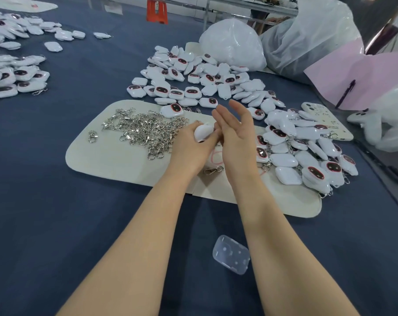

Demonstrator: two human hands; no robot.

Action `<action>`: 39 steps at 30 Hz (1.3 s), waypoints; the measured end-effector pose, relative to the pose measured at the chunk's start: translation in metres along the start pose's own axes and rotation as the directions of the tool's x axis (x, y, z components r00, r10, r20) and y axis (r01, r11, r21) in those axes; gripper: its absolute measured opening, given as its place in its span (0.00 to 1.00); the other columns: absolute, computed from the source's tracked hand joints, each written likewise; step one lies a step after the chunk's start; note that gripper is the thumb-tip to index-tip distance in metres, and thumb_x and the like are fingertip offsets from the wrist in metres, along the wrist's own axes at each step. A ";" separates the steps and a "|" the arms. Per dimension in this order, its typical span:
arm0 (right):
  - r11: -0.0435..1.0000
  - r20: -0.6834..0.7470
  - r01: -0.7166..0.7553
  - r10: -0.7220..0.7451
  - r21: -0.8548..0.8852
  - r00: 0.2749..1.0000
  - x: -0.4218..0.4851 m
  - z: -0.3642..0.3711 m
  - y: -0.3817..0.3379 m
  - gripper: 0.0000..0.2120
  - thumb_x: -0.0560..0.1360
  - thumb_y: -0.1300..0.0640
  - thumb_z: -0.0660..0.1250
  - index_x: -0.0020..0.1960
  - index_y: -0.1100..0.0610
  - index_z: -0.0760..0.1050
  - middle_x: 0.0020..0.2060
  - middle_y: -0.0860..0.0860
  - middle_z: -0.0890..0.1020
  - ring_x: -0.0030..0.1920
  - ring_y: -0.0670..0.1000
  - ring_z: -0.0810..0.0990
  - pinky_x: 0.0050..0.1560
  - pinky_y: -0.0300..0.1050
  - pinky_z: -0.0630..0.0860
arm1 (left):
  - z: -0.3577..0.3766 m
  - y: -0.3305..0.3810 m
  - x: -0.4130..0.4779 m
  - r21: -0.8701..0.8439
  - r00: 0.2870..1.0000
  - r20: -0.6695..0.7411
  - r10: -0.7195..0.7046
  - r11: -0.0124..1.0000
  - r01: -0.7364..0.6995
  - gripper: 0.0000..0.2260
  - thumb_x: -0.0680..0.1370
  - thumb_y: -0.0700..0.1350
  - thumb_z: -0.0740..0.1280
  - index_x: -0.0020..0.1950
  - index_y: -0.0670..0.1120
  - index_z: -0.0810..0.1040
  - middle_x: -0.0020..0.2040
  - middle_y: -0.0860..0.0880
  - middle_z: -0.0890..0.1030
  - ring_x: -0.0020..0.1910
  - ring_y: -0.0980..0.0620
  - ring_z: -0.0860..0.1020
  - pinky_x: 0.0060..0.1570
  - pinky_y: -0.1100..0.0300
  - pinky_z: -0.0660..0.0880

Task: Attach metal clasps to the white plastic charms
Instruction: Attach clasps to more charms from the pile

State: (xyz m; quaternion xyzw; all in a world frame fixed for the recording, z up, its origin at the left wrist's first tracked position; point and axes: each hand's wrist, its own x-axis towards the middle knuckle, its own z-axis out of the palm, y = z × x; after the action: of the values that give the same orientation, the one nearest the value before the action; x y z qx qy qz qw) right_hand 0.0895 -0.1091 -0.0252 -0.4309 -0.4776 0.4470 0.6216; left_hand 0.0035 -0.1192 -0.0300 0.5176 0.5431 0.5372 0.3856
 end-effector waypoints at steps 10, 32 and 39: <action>0.998 0.058 -0.036 0.038 -0.048 0.998 -0.001 0.008 0.005 0.21 0.80 0.70 0.51 0.68 0.52 0.63 0.60 0.52 0.76 0.54 0.40 0.79 0.54 0.31 0.74 | -0.004 0.001 -0.003 0.284 0.994 0.059 0.094 0.953 -0.107 0.04 0.75 0.38 0.66 0.42 0.47 0.75 0.42 0.46 0.75 0.39 0.50 0.70 0.34 0.60 0.59; 0.972 0.067 -0.103 0.120 -0.210 0.991 -0.001 0.005 0.001 0.10 0.78 0.65 0.60 0.52 0.55 0.77 0.48 0.55 0.84 0.46 0.52 0.81 0.48 0.43 0.79 | -0.003 -0.002 0.003 0.068 0.984 -0.174 0.037 0.997 -0.026 0.03 0.75 0.42 0.68 0.44 0.49 0.78 0.36 0.54 0.78 0.37 0.52 0.75 0.39 0.61 0.70; 0.954 0.072 -0.108 0.133 -0.279 0.988 0.001 0.000 0.003 0.08 0.76 0.64 0.64 0.52 0.54 0.78 0.47 0.52 0.83 0.42 0.45 0.79 0.45 0.40 0.77 | -0.007 -0.003 0.008 -0.227 0.967 -0.201 -0.158 0.968 0.111 0.09 0.75 0.39 0.69 0.37 0.51 0.77 0.33 0.52 0.80 0.35 0.52 0.78 0.41 0.55 0.76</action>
State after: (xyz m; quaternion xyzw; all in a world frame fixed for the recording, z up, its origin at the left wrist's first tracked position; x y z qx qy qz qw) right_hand 0.0891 -0.1080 -0.0275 -0.5207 -0.5351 0.4327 0.5054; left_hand -0.0049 -0.1126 -0.0307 0.3729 0.5552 0.6182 0.4130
